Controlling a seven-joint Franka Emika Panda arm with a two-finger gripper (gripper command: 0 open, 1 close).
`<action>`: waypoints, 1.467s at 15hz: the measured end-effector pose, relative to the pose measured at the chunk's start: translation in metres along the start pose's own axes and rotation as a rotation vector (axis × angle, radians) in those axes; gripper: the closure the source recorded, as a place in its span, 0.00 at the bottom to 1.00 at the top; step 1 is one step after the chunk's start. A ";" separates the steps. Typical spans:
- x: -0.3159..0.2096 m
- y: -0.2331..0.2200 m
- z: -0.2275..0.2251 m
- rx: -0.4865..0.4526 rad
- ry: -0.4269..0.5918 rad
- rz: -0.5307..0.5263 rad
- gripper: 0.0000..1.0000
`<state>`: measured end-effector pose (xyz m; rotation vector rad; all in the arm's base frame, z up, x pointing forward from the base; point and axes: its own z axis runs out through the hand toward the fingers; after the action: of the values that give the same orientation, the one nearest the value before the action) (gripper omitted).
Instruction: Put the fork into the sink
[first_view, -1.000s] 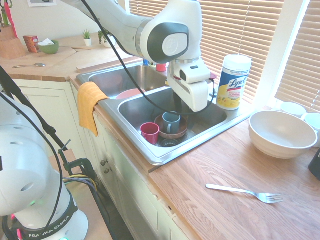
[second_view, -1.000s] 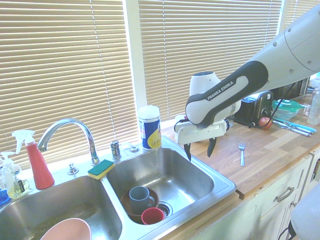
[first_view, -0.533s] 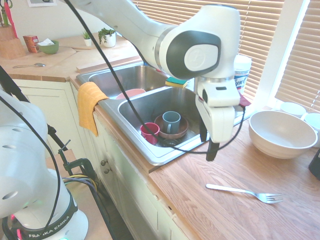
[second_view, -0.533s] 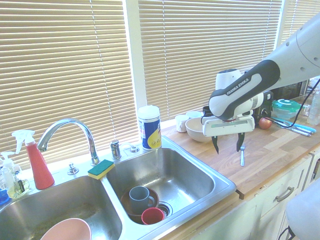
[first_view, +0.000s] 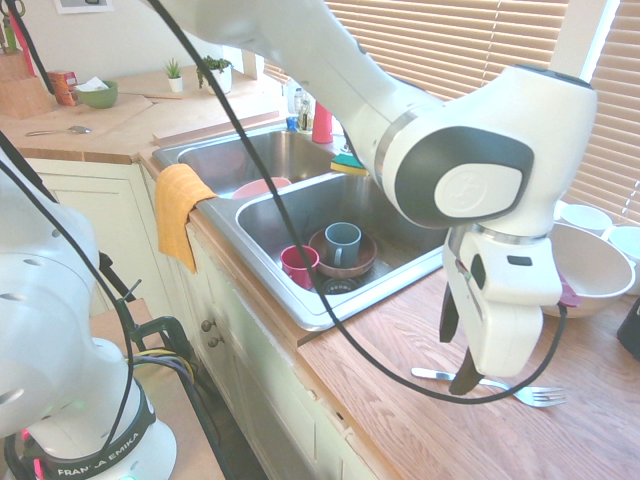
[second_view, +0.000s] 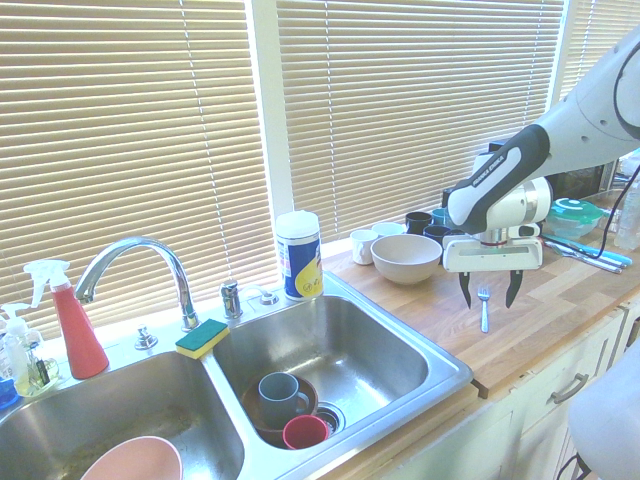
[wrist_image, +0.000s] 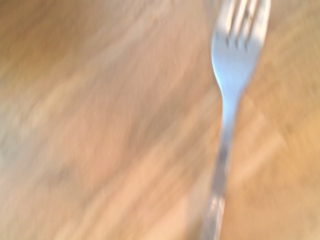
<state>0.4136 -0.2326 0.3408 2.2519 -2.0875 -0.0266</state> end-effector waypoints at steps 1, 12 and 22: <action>0.002 -0.005 0.004 0.003 -0.002 -0.006 0.00; 0.023 -0.012 0.020 0.049 0.001 0.004 1.00; 0.033 -0.013 0.021 0.073 0.019 0.017 1.00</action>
<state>0.4273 -0.2658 0.3199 2.2647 -2.1318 0.0735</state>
